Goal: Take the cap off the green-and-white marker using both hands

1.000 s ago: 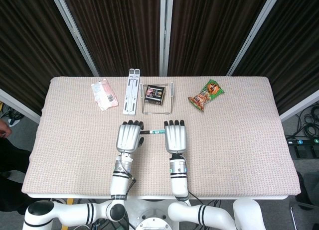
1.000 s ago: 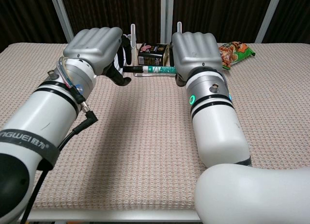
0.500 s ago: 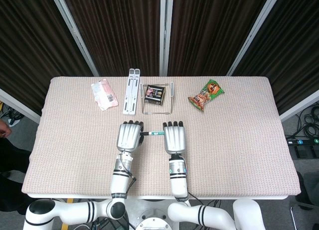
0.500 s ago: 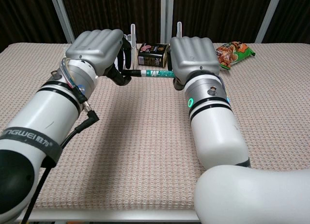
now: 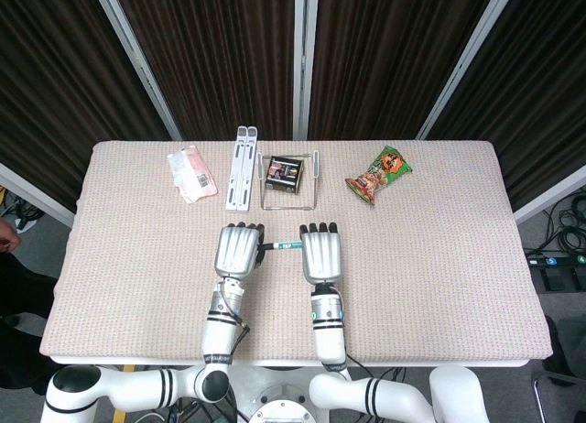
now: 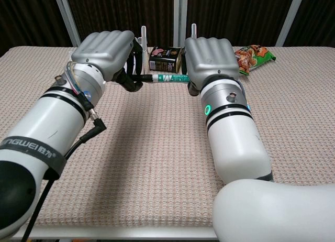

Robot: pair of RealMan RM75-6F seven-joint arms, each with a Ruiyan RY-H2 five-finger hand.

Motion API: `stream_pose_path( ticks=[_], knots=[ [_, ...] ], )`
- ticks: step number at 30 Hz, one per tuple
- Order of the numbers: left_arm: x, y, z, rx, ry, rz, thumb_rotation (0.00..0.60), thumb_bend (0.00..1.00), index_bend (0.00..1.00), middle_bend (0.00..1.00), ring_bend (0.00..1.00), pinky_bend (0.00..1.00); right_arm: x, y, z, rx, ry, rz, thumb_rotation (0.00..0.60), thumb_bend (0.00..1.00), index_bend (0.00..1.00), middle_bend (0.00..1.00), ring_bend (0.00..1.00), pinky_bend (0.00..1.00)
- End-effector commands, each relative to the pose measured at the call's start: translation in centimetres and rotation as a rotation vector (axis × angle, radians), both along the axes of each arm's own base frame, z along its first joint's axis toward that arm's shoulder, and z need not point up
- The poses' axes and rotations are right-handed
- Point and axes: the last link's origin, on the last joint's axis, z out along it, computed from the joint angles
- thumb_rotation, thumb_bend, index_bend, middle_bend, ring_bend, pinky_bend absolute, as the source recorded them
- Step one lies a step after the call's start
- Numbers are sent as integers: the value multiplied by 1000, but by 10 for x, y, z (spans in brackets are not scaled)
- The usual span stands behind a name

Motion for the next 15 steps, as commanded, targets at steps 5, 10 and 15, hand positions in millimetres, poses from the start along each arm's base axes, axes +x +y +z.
stream_pose_path(
  ticks=[5,10,15],
  knots=[
    [-4,1,5,7,-12,-11,600,306,639,670,607,630,-5,0,4,-11,6,-5,600,325,691,614,415,356],
    [-15,1,12,8,-15,1,600,309,655,692,624,637,-14,0,10,-25,10,-18,600,326,691,614,415,356],
    [-28,-1,17,14,-28,16,600,310,658,697,627,640,-27,1,16,-36,16,-36,600,326,691,614,415,356]
  ],
)
